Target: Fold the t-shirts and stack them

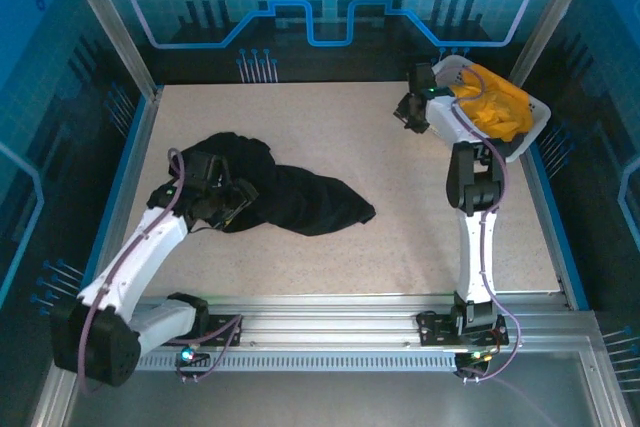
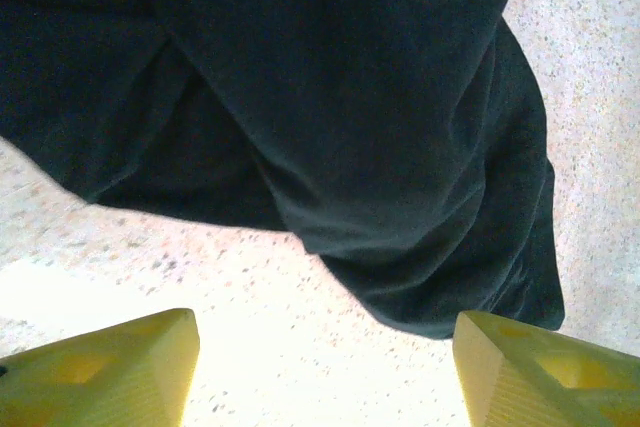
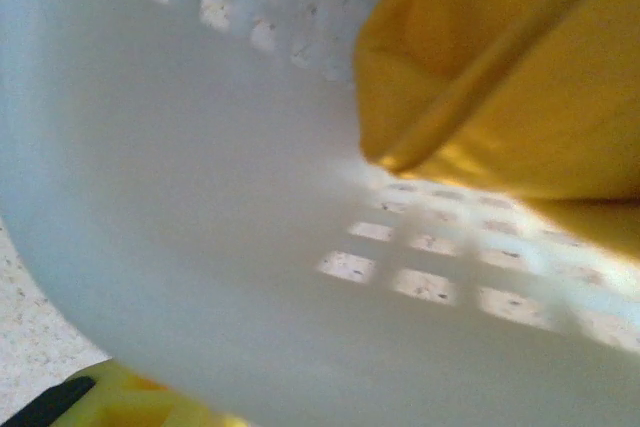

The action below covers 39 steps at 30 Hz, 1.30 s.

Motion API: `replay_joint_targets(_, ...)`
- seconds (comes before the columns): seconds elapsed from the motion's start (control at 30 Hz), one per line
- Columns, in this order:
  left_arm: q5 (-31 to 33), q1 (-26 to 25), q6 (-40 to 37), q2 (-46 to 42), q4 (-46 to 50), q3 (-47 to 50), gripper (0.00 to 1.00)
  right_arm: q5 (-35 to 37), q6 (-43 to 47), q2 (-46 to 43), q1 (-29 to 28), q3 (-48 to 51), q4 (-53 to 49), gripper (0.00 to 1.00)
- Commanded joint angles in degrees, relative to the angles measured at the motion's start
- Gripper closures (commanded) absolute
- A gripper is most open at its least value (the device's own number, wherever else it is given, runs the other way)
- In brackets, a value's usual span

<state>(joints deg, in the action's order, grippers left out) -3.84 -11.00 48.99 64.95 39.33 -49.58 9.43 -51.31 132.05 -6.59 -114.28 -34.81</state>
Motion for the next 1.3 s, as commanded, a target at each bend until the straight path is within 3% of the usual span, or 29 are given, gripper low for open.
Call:
replay_joint_targets(0.0,-4.1,1.4,-0.8,5.9,-6.6,-1.4,0.3,-0.7,-1.3,-6.3,1.2,1.8,3.1,0.56)
replay_joint_targets(0.23,-7.5,1.3,-1.3,19.2,-10.8,-5.8,0.25,-4.4,1.3,-18.3,-2.1,11.0,4.6,0.41)
replay_joint_targets(0.33,-8.0,1.2,-1.9,23.3,-12.4,-7.1,0.29,-5.2,1.4,-24.9,-6.6,18.4,1.3,0.36)
replay_joint_targets(0.37,-8.3,1.1,-1.9,24.7,-13.3,-7.4,0.37,-5.8,1.2,-26.9,-8.7,22.4,0.7,0.36)
replay_joint_targets(0.4,-8.7,1.2,-1.9,26.0,-13.9,-7.8,0.51,-6.2,0.7,-29.0,-11.0,26.3,0.1,0.36)
replay_joint_targets(0.43,-8.9,1.2,-2.0,26.8,-14.1,-8.3,0.69,-6.7,0.0,-31.0,-12.7,30.0,0.0,0.36)
replay_joint_targets(0.47,-9.0,1.1,-2.2,27.5,-13.9,-9.1,0.94,-7.5,-0.9,-33.0,-15.0,34.1,0.2,0.35)
replay_joint_targets(0.5,-8.6,0.9,-2.4,27.9,-13.3,-9.8,1.0,-7.9,-2.0,-34.6,-17.2,37.7,-0.1,0.36)
replay_joint_targets(0.63,-6.8,0.5,-4.1,26.0,-11.0,-11.6,1.0,-9.9,-6.6,-38.3,-23.6,48.4,0.3,0.36)
replay_joint_targets(0.8,-5.8,0.4,-5.3,20.3,-9.4,-12.4,1.0,-14.2,-10.6,-36.9,-25.9,54.8,3.4,0.39)
replay_joint_targets(0.93,-4.5,0.4,-6.1,18.9,-4.5,-13.7,1.0,-13.3,-9.6,-32.7,-25.3,52.6,4.1,0.52)
replay_joint_targets(1.0,-2.4,0.6,-5.8,18.3,-1.0,-13.1,0.74,-13.5,-9.9,-30.8,-24.3,51.1,5.6,0.7)
replay_joint_targets(1.07,-1.7,1.0,-4.9,17.0,-0.1,-11.3,0.58,-13.7,-10.4,-30.0,-23.1,50.2,6.1,0.84)
replay_joint_targets(1.17,-1.6,2.2,-3.0,14.2,-0.4,-7.8,0.46,-12.5,-10.2,-30.9,-21.2,49.6,6.3,1.0)
replay_joint_targets(1.27,-2.5,4.6,-1.6,11.9,-1.8,-4.8,0.38,-11.3,-9.4,-33.6,-18.7,50.2,5.3,1.0)
